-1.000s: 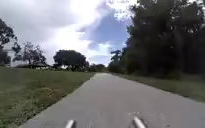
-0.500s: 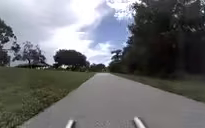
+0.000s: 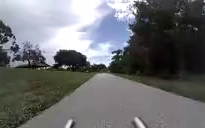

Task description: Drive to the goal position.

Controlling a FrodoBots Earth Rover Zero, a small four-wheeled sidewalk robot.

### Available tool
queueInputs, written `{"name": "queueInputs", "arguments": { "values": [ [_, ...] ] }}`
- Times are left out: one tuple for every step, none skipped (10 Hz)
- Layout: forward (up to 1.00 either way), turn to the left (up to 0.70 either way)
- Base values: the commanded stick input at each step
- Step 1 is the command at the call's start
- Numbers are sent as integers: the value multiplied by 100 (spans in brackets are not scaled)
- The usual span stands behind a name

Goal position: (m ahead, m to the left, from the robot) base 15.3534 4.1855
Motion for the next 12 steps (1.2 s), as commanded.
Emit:
{"name": "queueInputs", "arguments": {
  "values": [
    [70,0],
    [70,0],
    [70,0],
    [70,0],
    [70,0],
    [70,0],
    [70,0],
    [70,0],
    [70,0],
    [70,0],
    [70,0],
    [70,0]
  ]
}}
